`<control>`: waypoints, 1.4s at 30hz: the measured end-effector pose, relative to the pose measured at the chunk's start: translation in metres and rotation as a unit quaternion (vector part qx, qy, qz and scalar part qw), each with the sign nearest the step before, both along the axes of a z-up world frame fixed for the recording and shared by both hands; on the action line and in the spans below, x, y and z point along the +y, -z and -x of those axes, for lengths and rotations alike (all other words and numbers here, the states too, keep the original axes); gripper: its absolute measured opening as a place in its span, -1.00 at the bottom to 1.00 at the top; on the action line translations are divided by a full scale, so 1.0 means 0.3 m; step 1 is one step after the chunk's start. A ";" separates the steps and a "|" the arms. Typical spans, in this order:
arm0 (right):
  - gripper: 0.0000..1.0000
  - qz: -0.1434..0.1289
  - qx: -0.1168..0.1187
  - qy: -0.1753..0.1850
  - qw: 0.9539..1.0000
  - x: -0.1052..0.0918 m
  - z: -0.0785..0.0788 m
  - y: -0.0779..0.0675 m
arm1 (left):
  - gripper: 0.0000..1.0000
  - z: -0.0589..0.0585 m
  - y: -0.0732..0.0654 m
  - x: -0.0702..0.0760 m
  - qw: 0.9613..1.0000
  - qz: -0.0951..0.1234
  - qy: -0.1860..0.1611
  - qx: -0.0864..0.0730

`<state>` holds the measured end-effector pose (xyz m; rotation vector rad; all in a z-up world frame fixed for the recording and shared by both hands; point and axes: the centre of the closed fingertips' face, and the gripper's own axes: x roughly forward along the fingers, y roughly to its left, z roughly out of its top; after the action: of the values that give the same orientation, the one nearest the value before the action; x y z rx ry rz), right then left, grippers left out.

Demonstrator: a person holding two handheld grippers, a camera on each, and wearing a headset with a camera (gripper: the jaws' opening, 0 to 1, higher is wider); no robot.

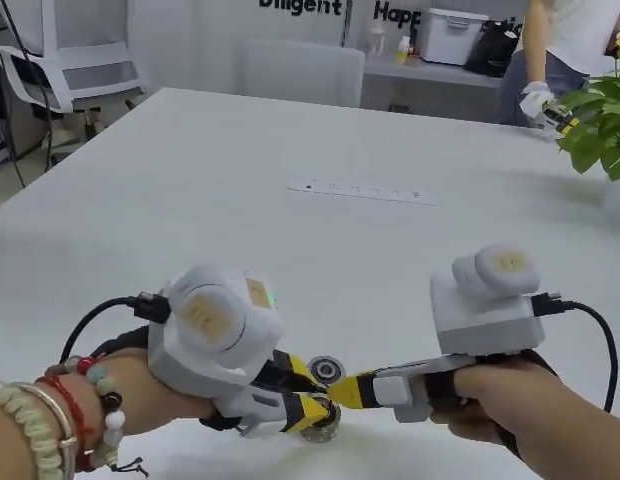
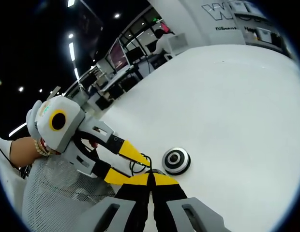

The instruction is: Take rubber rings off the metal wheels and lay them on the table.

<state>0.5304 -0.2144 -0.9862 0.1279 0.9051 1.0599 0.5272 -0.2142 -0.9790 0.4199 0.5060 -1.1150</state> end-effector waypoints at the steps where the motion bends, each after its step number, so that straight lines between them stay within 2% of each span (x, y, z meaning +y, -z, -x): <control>1: -1.00 -0.006 0.000 0.004 1.000 0.000 -0.003 -0.008 | -0.69 -0.001 -0.017 0.000 1.000 0.008 -0.001 0.001; 2: -1.00 -0.008 0.001 0.005 1.000 0.001 -0.005 -0.012 | -0.67 0.001 -0.038 0.003 1.000 0.016 0.000 0.002; 4: -1.00 -0.011 -0.002 0.007 1.000 0.003 -0.007 -0.021 | -0.61 0.005 -0.058 0.012 1.000 0.017 0.001 0.005; 7: -1.00 -0.019 -0.006 0.005 1.000 0.013 -0.005 -0.039 | -0.57 0.013 -0.079 0.039 1.000 0.001 0.011 -0.007; 12: -1.00 -0.023 -0.019 -0.007 1.000 0.032 0.001 -0.059 | -0.43 0.035 -0.119 0.096 1.000 -0.010 0.016 -0.012; 14: -1.00 -0.026 -0.022 -0.008 0.999 0.035 0.001 -0.066 | -0.41 0.036 -0.141 0.133 1.000 -0.013 0.007 -0.024; 18: -1.00 -0.036 -0.025 -0.010 0.999 0.046 0.005 -0.085 | -0.41 0.040 -0.182 0.206 0.999 -0.008 -0.019 -0.034; 22: -1.00 -0.044 -0.028 -0.013 0.999 0.057 0.005 -0.104 | -0.33 0.054 -0.204 0.284 0.998 -0.016 -0.047 -0.045; 27: -1.00 -0.042 -0.037 -0.022 0.998 0.068 0.006 -0.124 | -0.28 0.084 -0.207 0.350 0.996 -0.016 -0.074 -0.042; 32: -1.00 -0.045 -0.034 -0.026 0.998 0.084 0.005 -0.133 | -0.21 0.125 -0.164 0.397 0.995 -0.022 -0.097 -0.021; 35: -1.00 -0.039 -0.015 -0.026 0.999 0.097 0.020 -0.122 | -0.19 0.142 -0.149 0.400 0.994 -0.016 -0.105 -0.013; 40: -1.00 -0.027 -0.020 -0.038 0.999 0.135 0.031 -0.118 | -0.17 0.161 -0.125 0.389 0.994 -0.010 -0.111 -0.003; 42: -1.00 -0.022 -0.014 -0.041 0.999 0.154 0.032 -0.110 | -0.16 0.168 -0.121 0.384 0.994 -0.005 -0.113 0.002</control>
<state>0.5209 -0.1683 -0.9532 0.1130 0.8690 1.1555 0.4768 -0.0991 -0.9427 0.3584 0.5489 -0.8951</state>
